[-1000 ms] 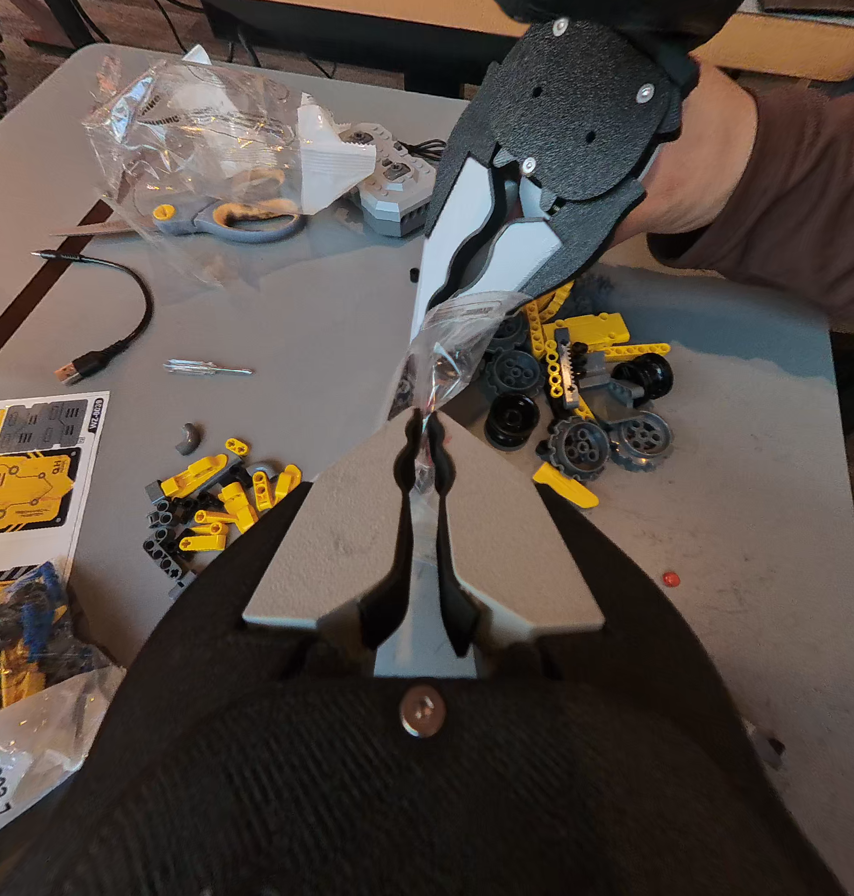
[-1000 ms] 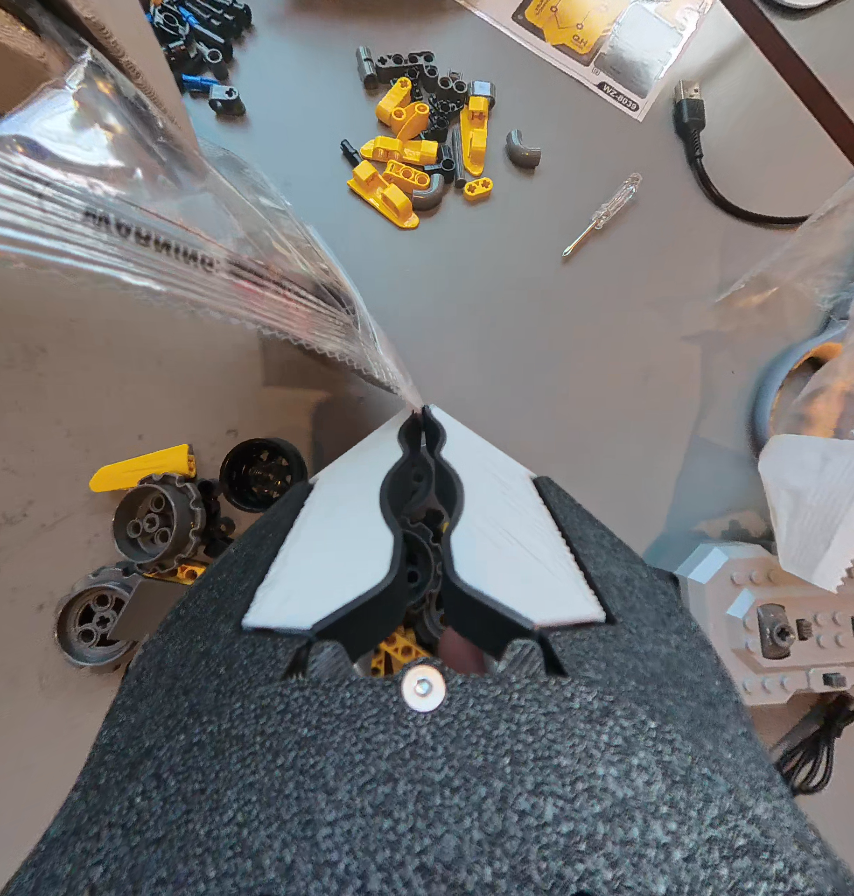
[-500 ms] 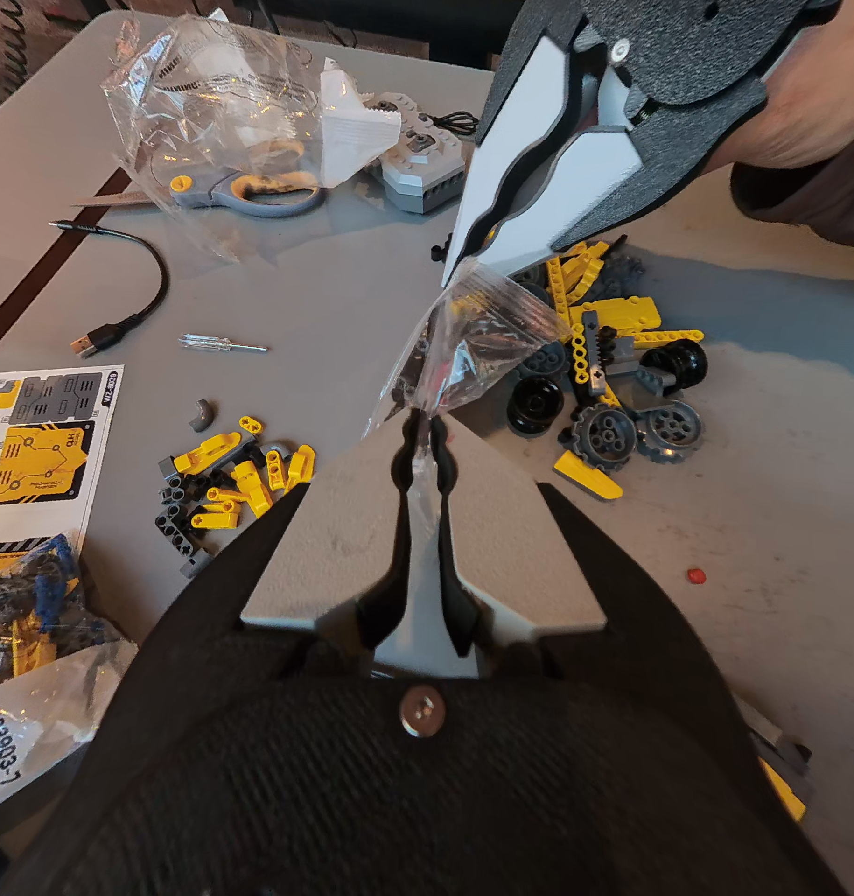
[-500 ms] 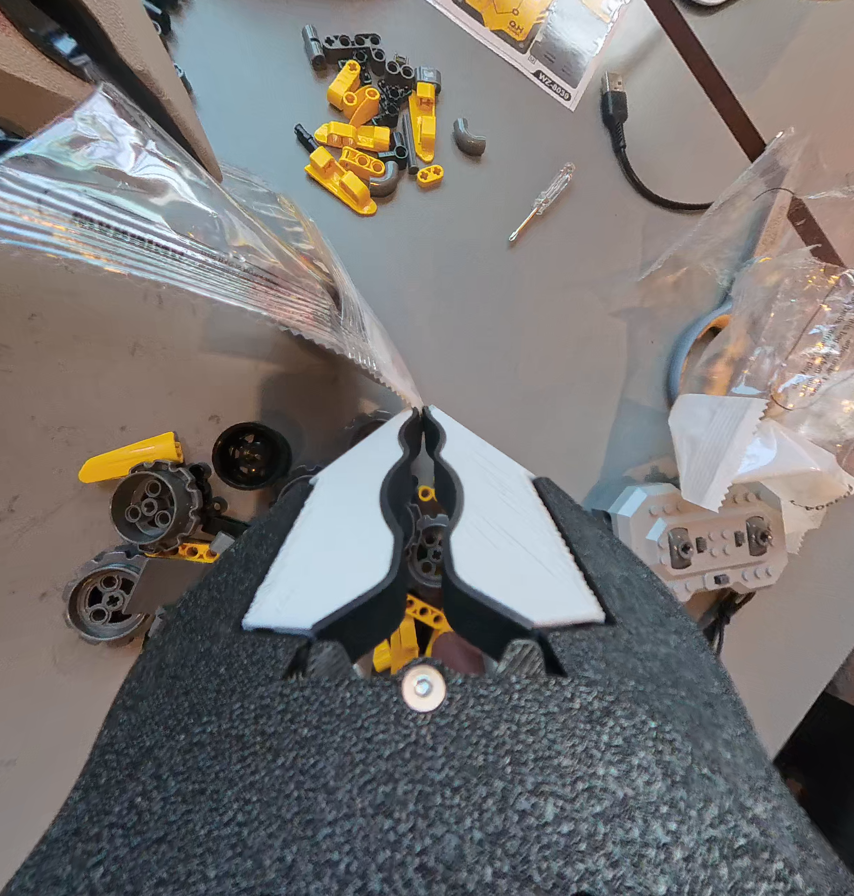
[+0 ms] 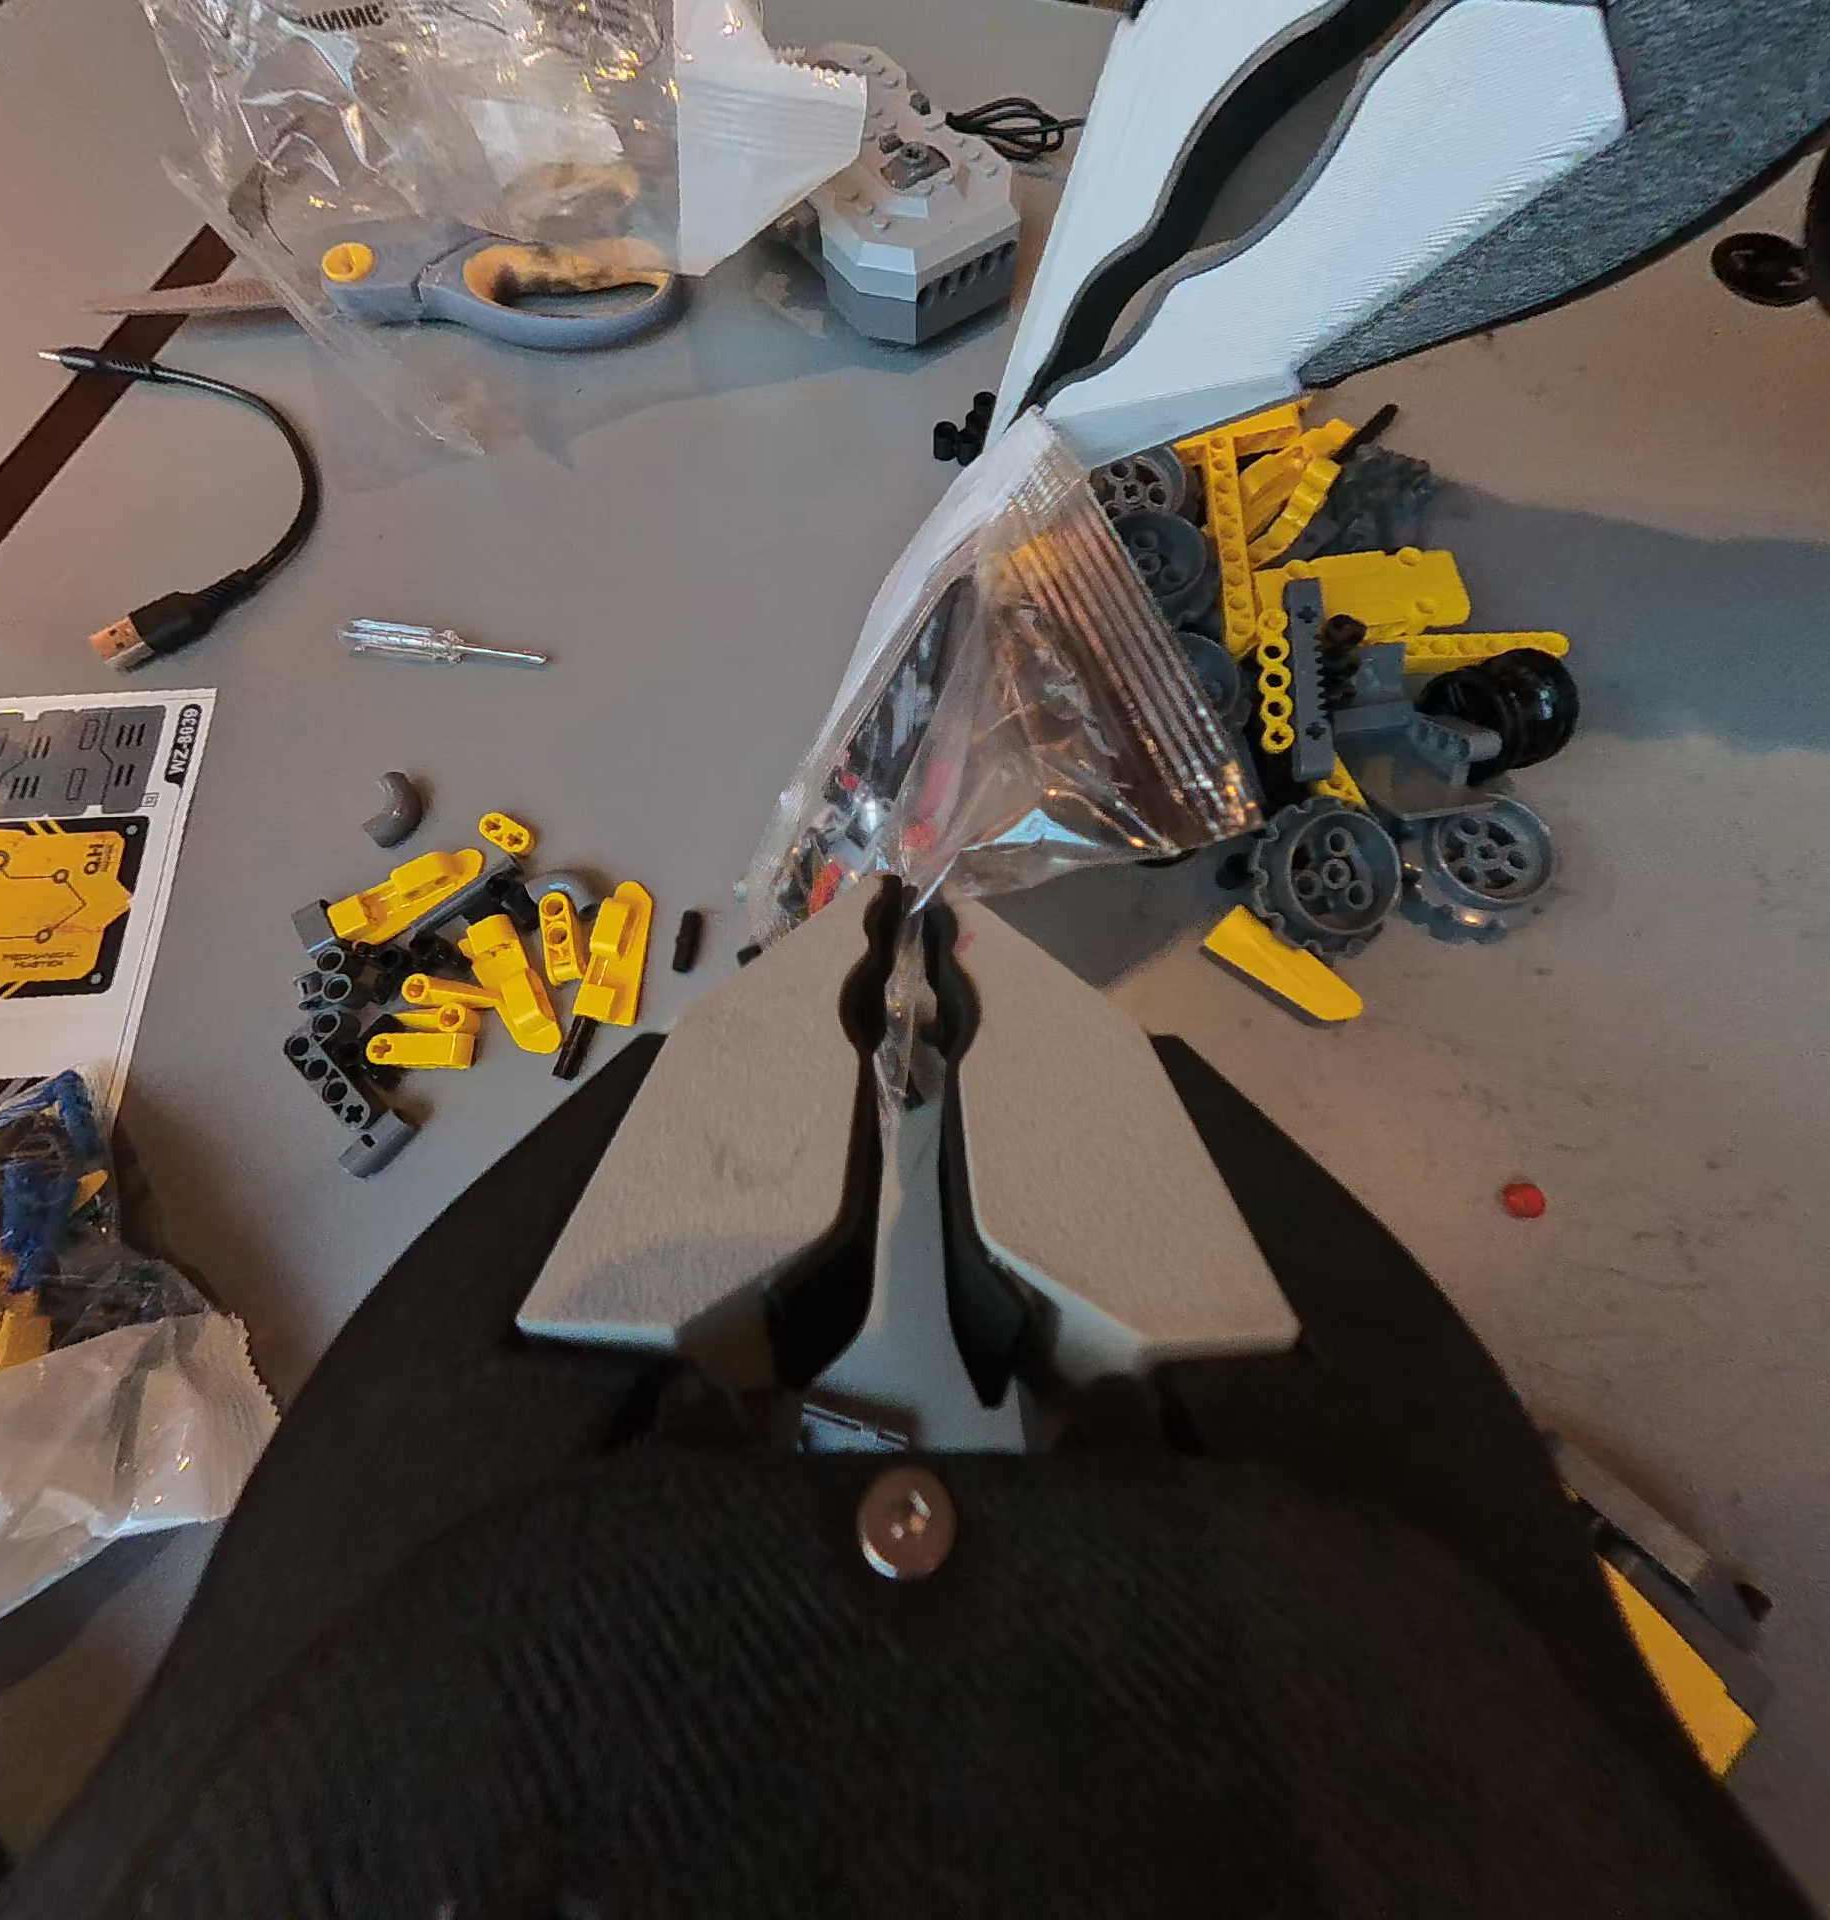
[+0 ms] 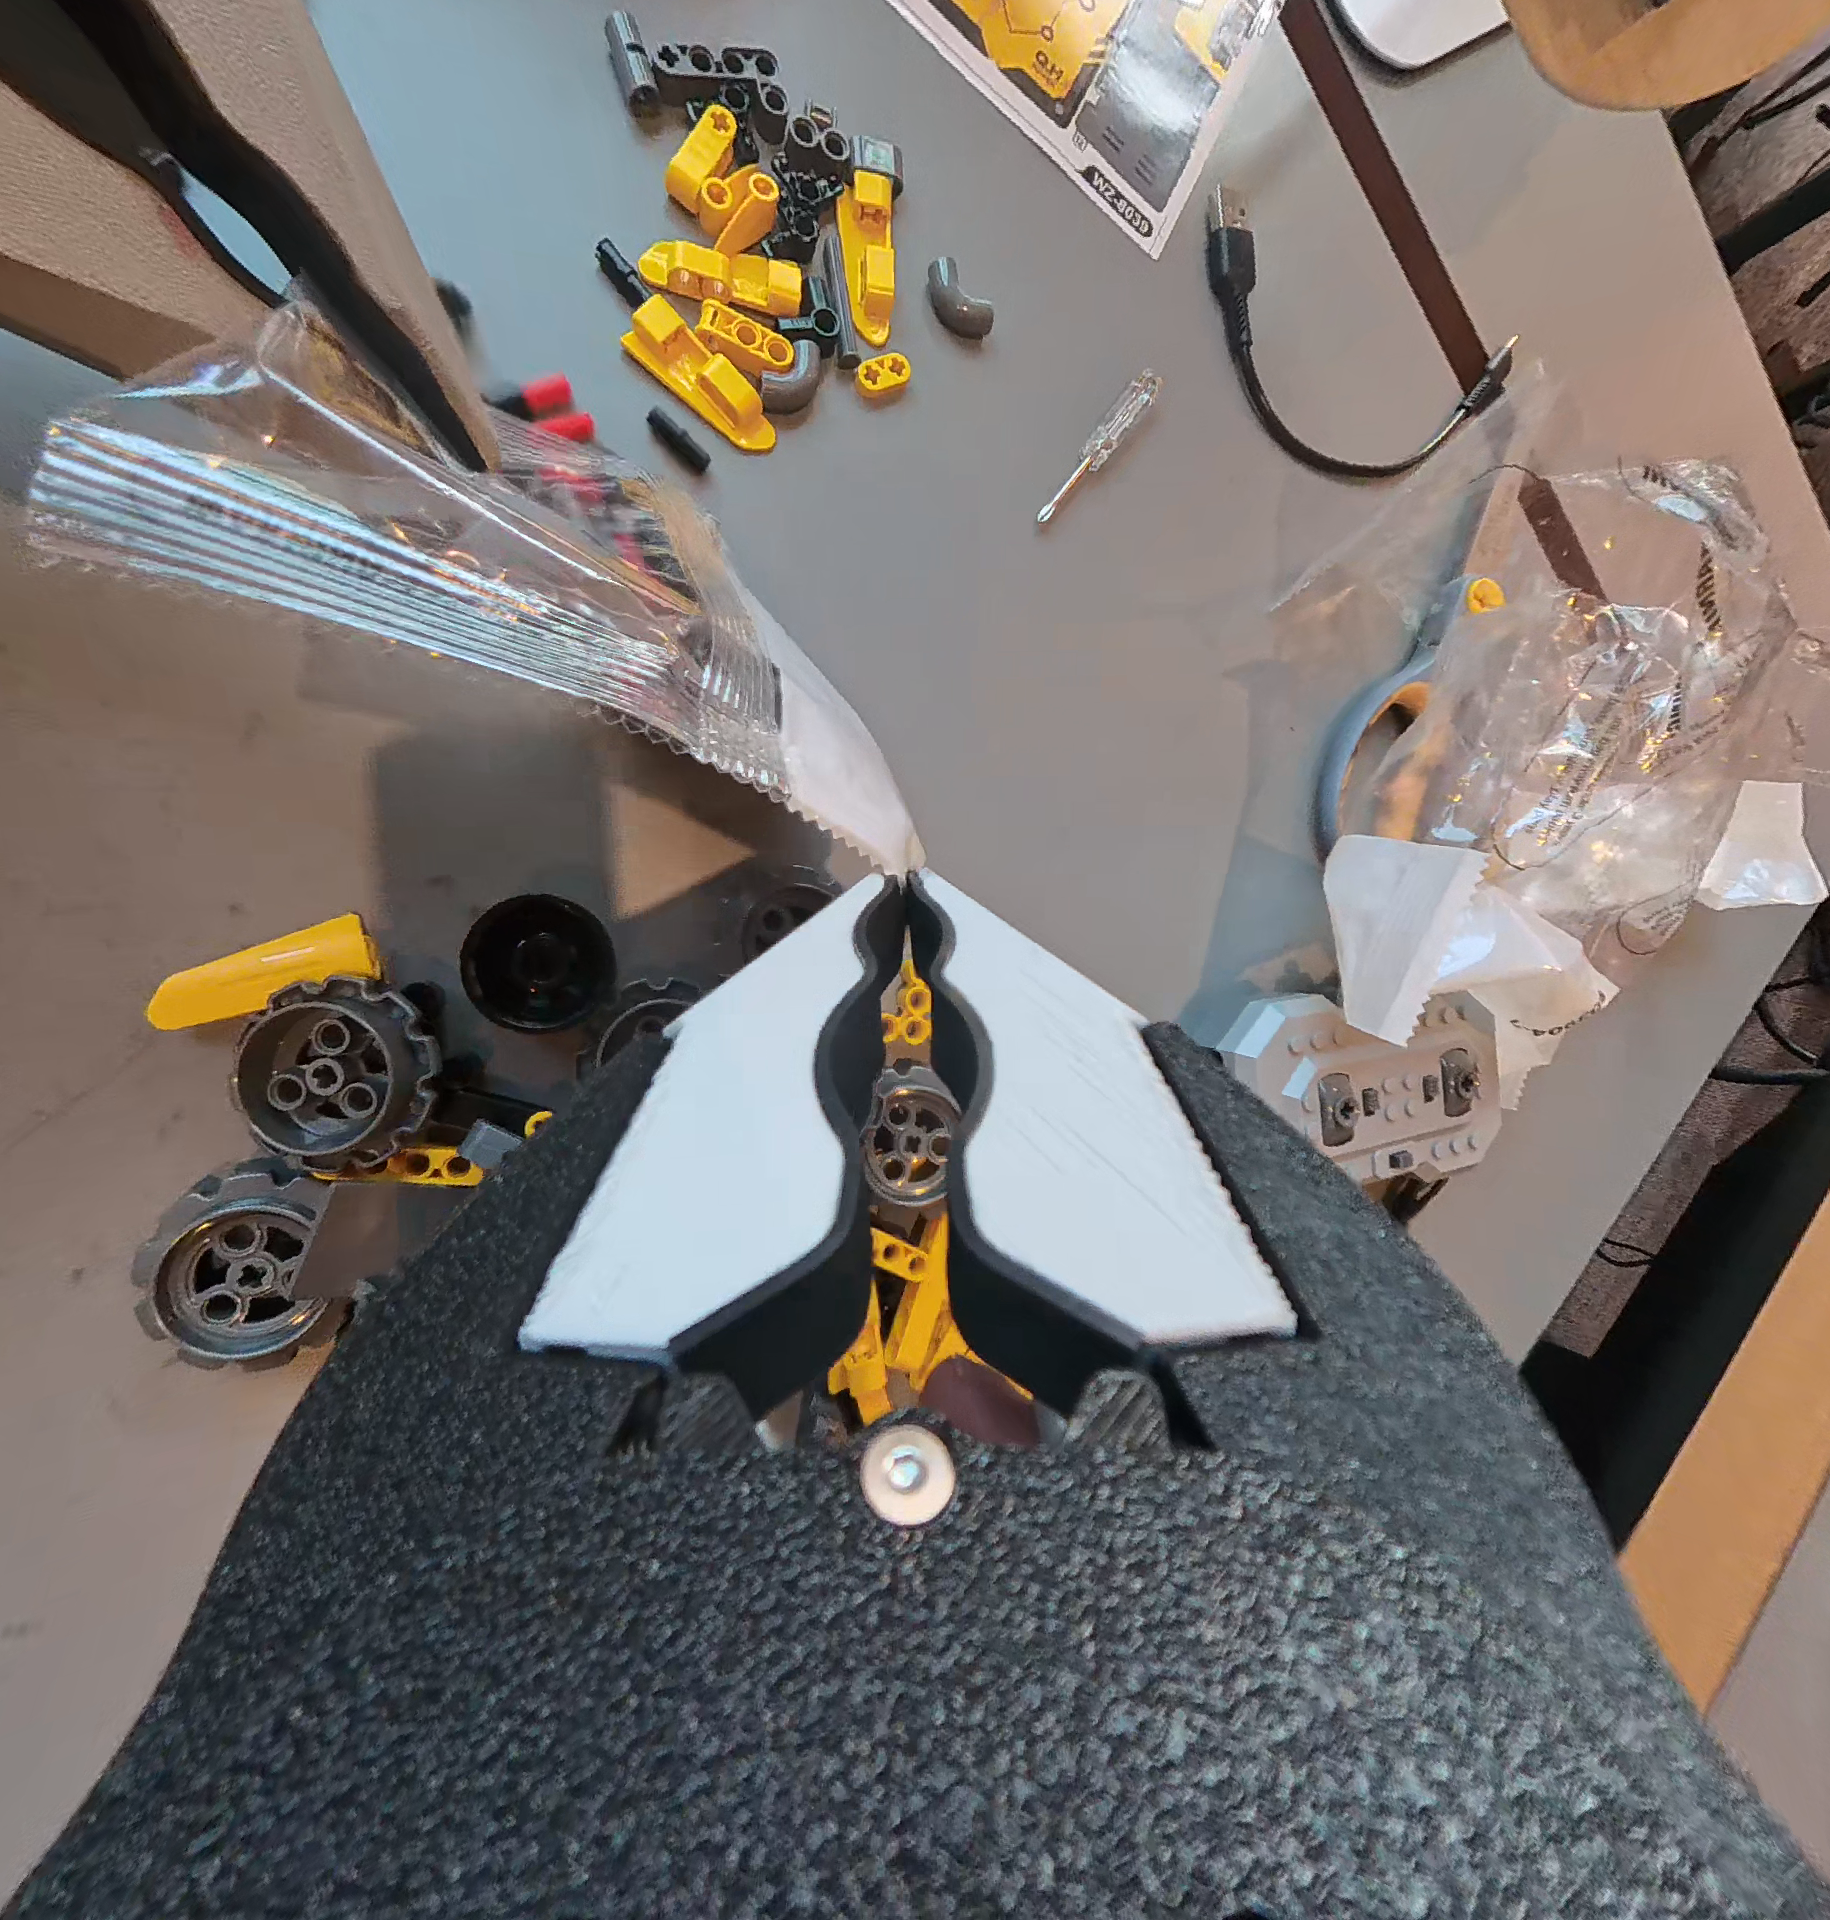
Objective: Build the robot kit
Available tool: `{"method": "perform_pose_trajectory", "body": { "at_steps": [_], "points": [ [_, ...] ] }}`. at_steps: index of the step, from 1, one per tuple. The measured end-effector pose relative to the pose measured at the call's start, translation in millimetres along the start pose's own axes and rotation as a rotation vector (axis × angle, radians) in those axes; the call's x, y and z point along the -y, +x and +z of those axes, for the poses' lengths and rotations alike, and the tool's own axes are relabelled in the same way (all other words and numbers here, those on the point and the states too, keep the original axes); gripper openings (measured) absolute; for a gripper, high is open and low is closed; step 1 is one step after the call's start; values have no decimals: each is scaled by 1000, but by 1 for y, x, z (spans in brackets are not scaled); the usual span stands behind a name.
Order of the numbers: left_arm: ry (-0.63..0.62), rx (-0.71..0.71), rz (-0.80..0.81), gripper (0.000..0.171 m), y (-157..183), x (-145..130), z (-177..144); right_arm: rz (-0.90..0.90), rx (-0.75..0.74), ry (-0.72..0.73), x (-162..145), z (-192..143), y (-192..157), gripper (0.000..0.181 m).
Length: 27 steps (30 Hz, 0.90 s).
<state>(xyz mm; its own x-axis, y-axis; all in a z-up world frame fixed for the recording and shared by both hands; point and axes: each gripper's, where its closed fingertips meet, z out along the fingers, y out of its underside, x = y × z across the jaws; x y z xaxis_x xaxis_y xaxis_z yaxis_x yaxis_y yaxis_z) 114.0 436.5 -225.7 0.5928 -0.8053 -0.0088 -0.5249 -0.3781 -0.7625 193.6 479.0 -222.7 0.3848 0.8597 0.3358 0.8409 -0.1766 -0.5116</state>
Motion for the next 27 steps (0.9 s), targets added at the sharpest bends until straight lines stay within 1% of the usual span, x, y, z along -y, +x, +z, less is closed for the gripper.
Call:
{"method": "perform_pose_trajectory", "body": {
  "at_steps": [11, 18, 22, 27],
  "points": [
    [-20, 0, -14, 1, 2, -9, 0, -130, -138, -37, 13, -11, 4, 0],
    [-16, 2, -28, 1, 1, -11, -2, -180, -202, -30, 24, -17, 5, 0],
    [-15, -1, -32, 1, 2, -12, -3, -252, -269, -38, 29, -22, 7, 0],
    [-8, -8, -46, 2, 3, -13, -3, -270, -288, -32, 33, -25, 6, 0]
  ]
}}
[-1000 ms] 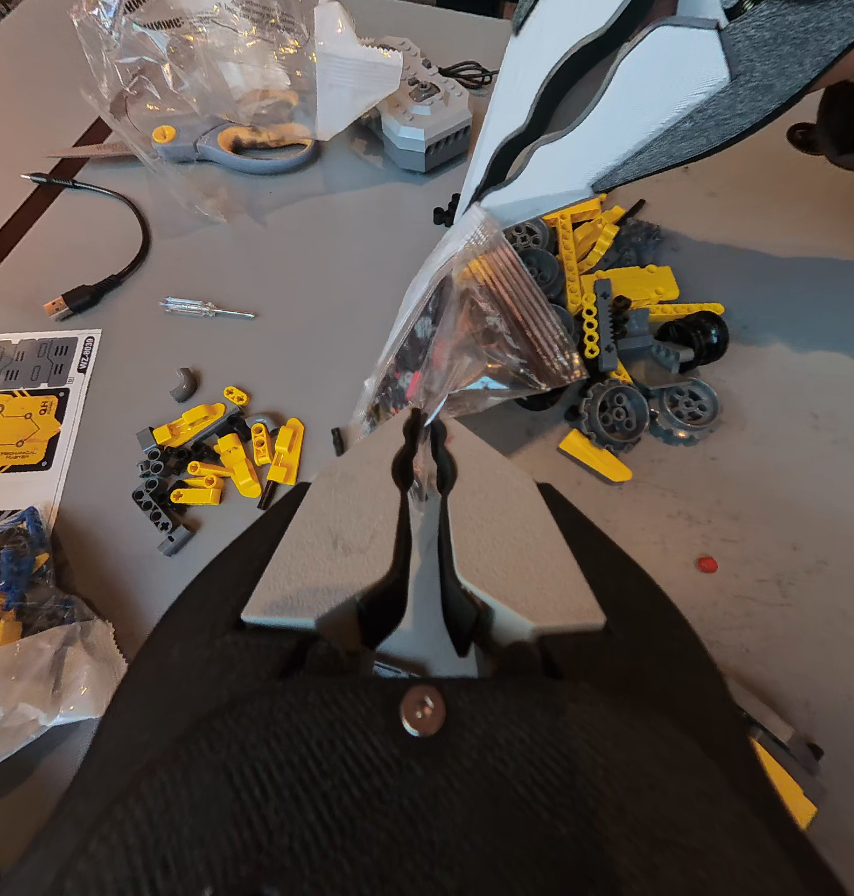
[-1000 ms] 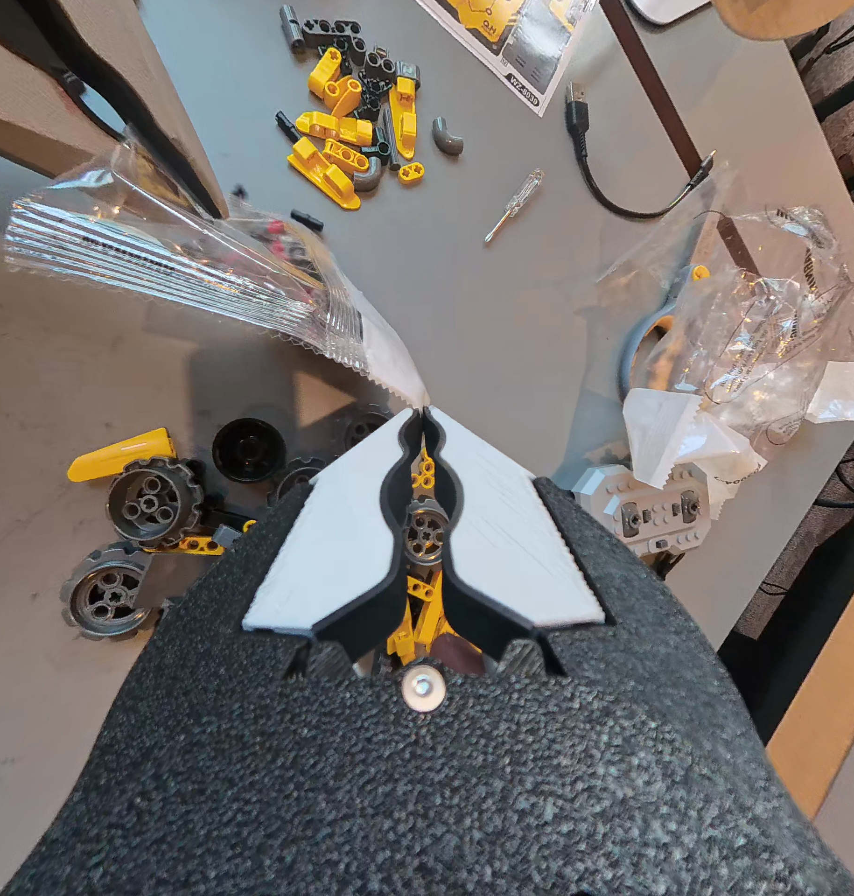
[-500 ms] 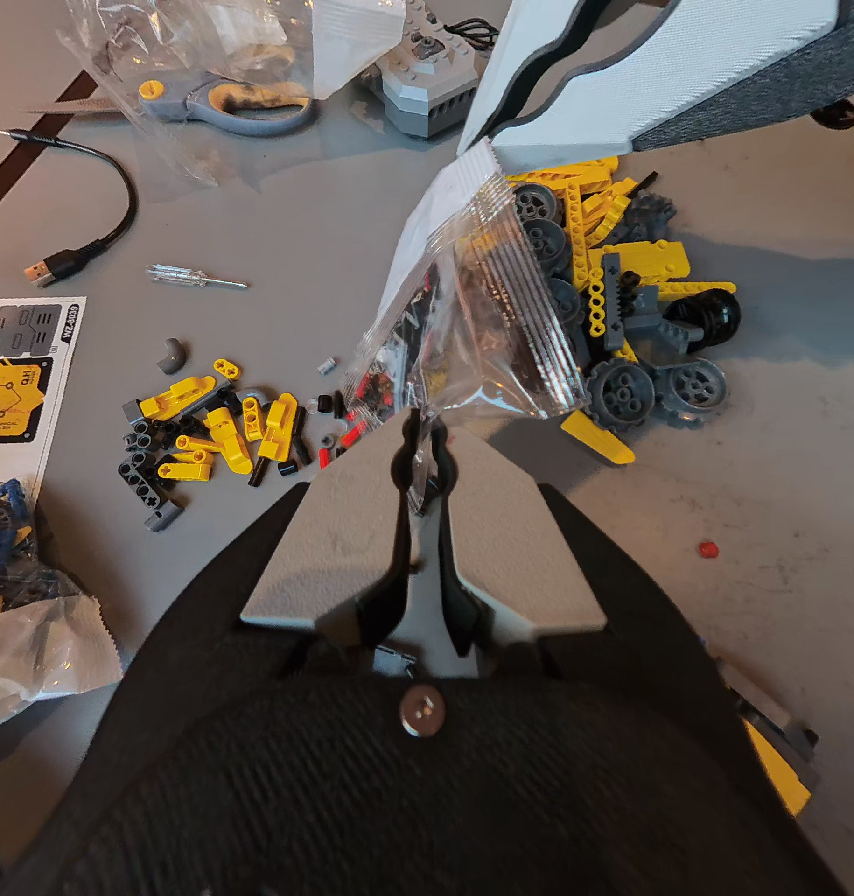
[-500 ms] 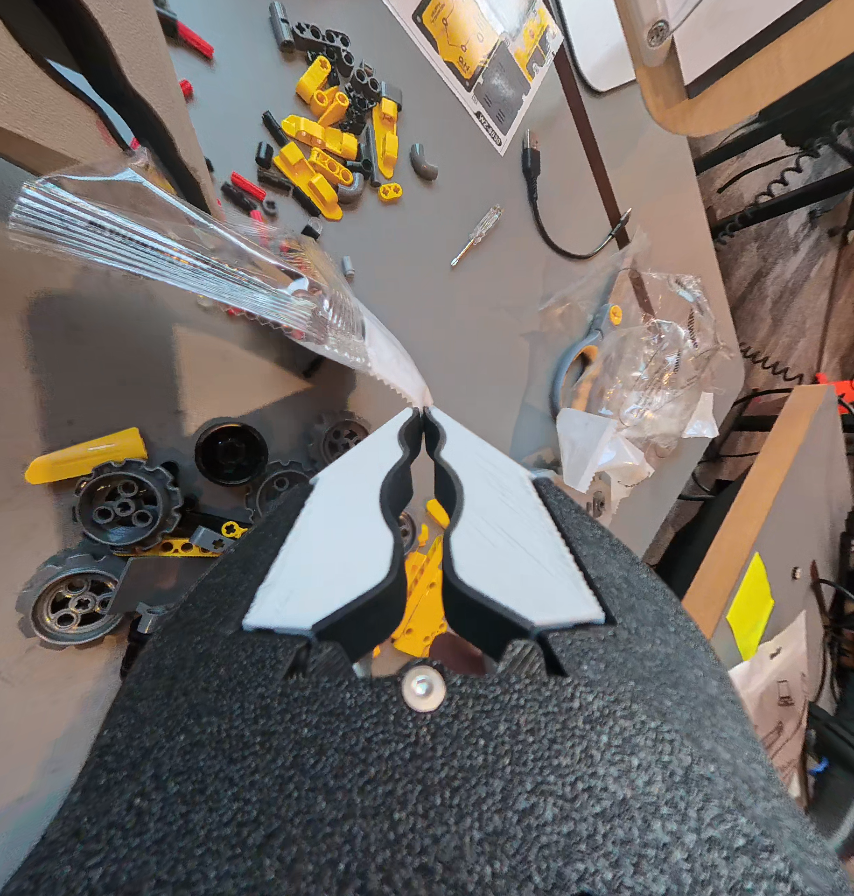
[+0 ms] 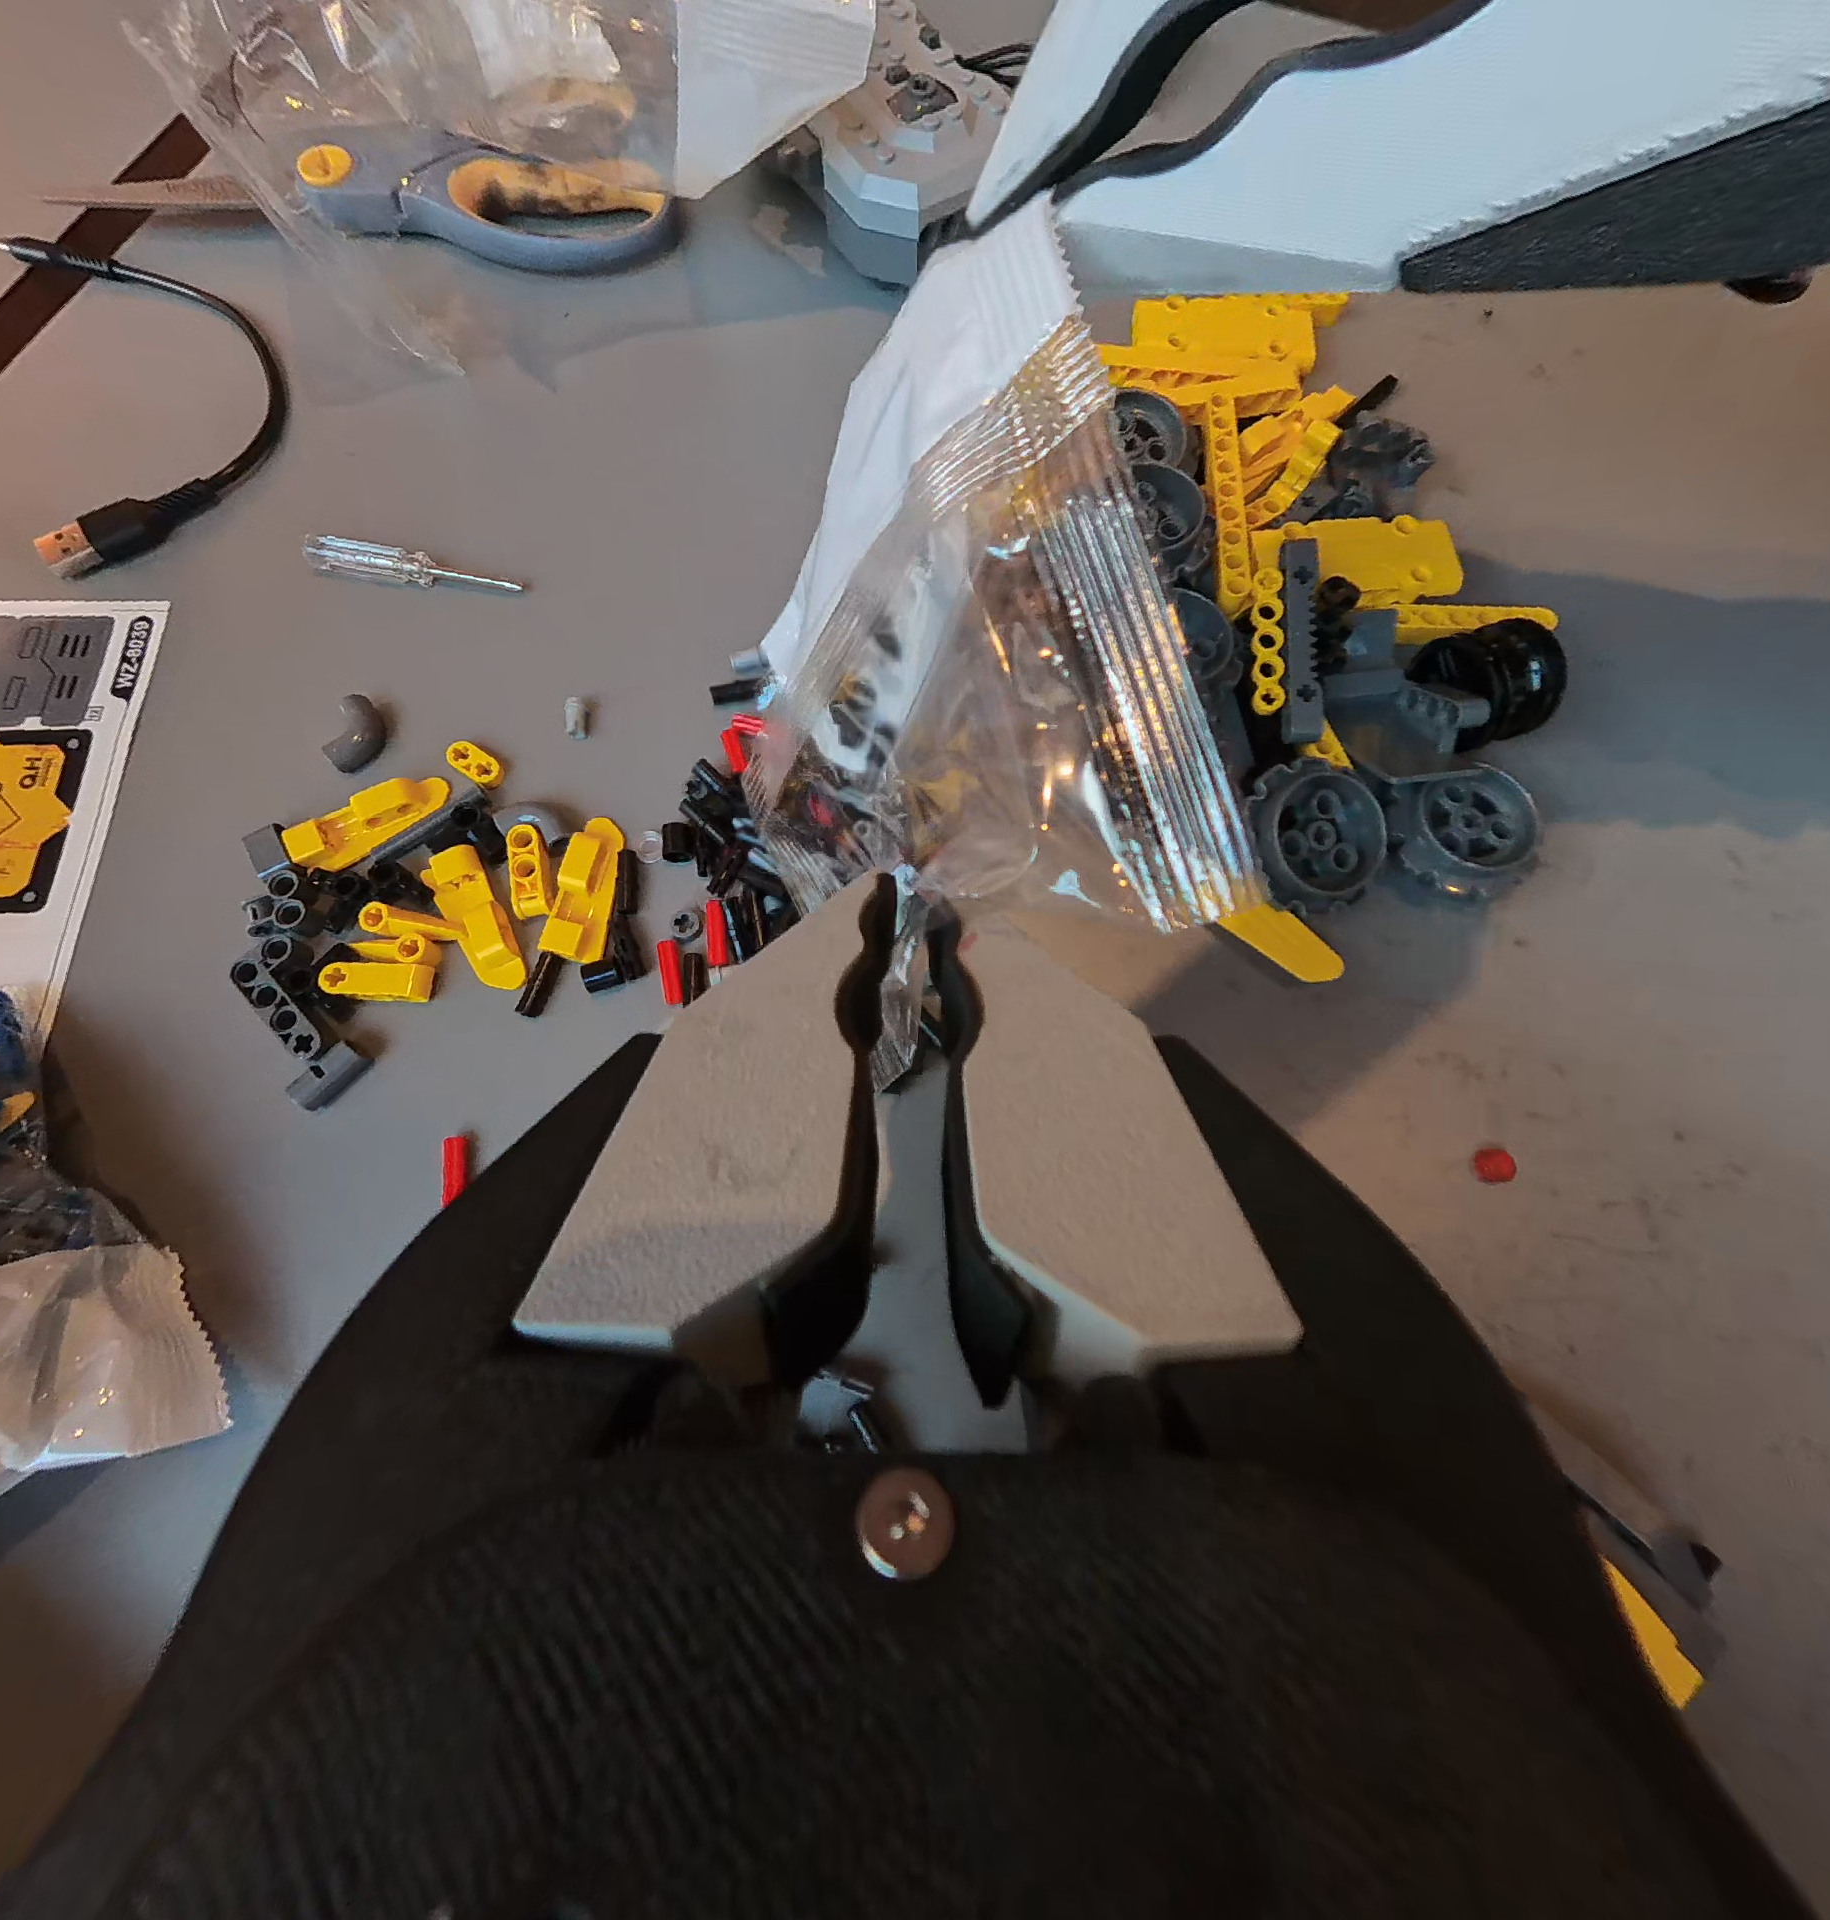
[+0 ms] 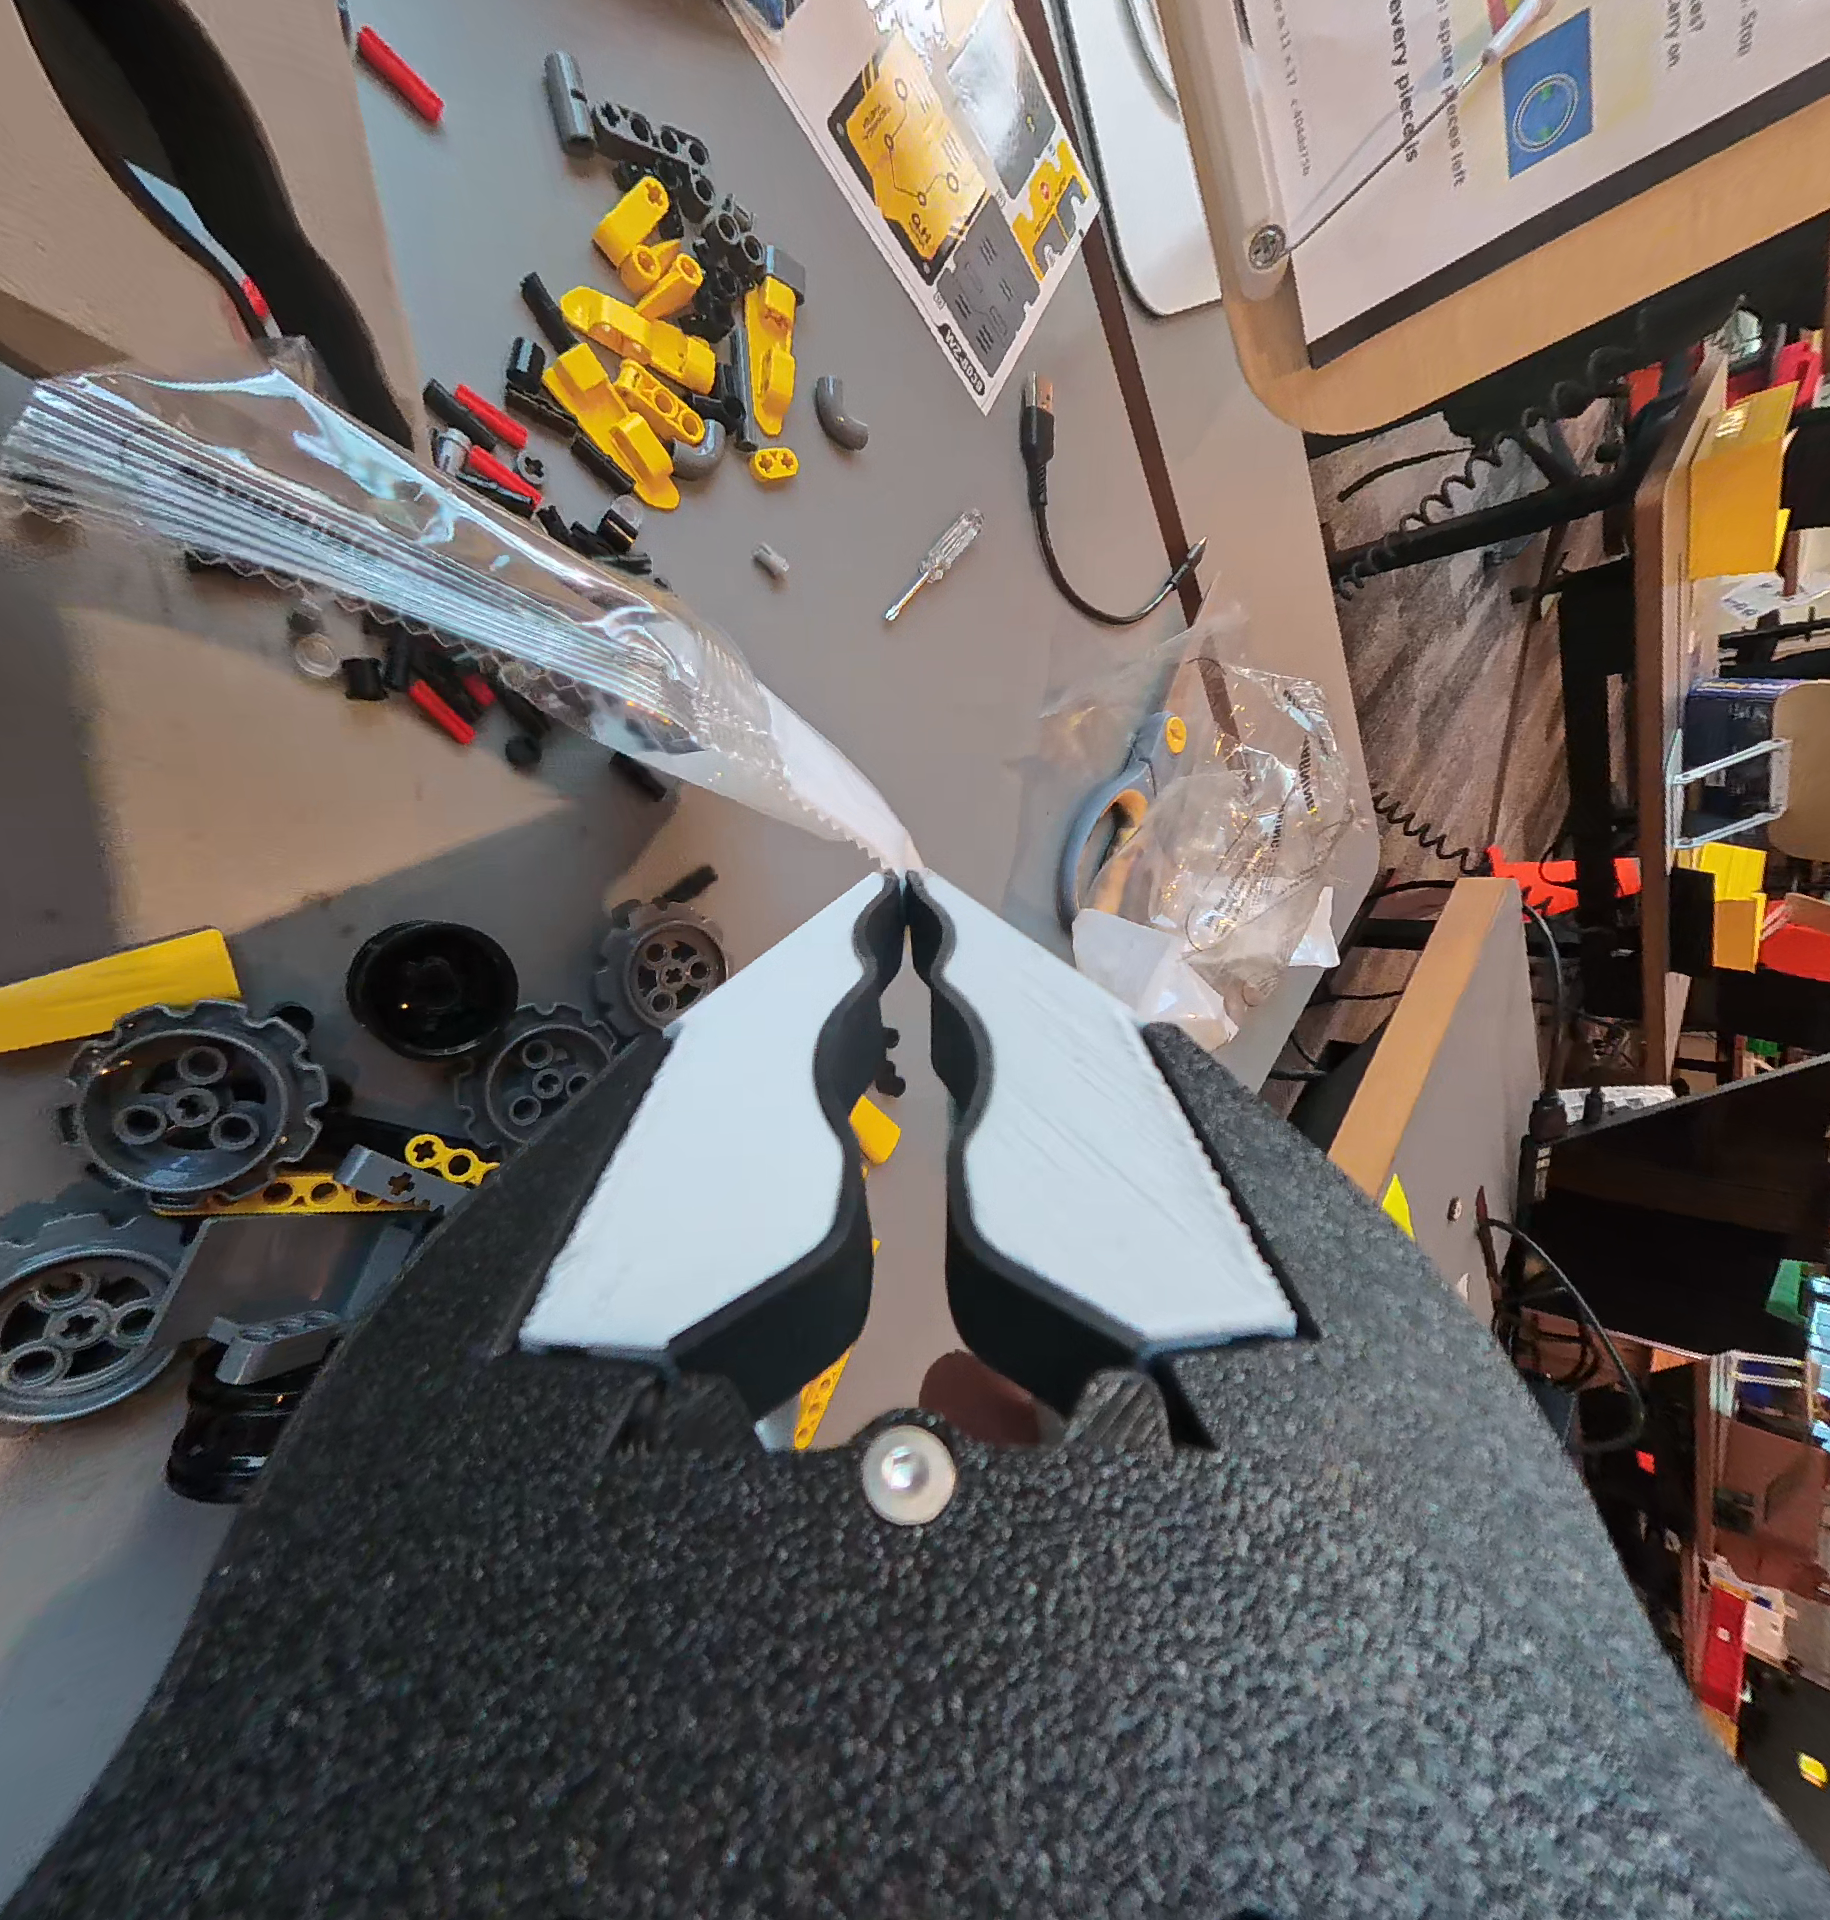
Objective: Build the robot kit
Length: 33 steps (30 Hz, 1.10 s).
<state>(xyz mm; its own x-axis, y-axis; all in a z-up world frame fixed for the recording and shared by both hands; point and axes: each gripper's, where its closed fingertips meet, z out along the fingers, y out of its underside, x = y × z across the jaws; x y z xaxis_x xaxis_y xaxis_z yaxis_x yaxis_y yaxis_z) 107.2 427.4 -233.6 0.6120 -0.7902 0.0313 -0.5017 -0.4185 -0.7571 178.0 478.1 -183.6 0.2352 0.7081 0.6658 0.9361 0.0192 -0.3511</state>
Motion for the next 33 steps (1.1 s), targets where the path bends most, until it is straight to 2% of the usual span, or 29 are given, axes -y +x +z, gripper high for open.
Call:
{"method": "perform_pose_trajectory", "body": {
  "at_steps": [20, 30, 33],
  "points": [
    [12, 5, -13, 6, 2, 2, -6, -48, -63, 9, 11, -12, 10, 0],
    [19, 16, -29, 13, 1, 3, -14, 0, -40, 14, 9, -15, 11, 0],
    [18, 19, -50, 15, 1, 3, -17, 78, -36, 8, 4, -14, 19, 0]
  ]
}}
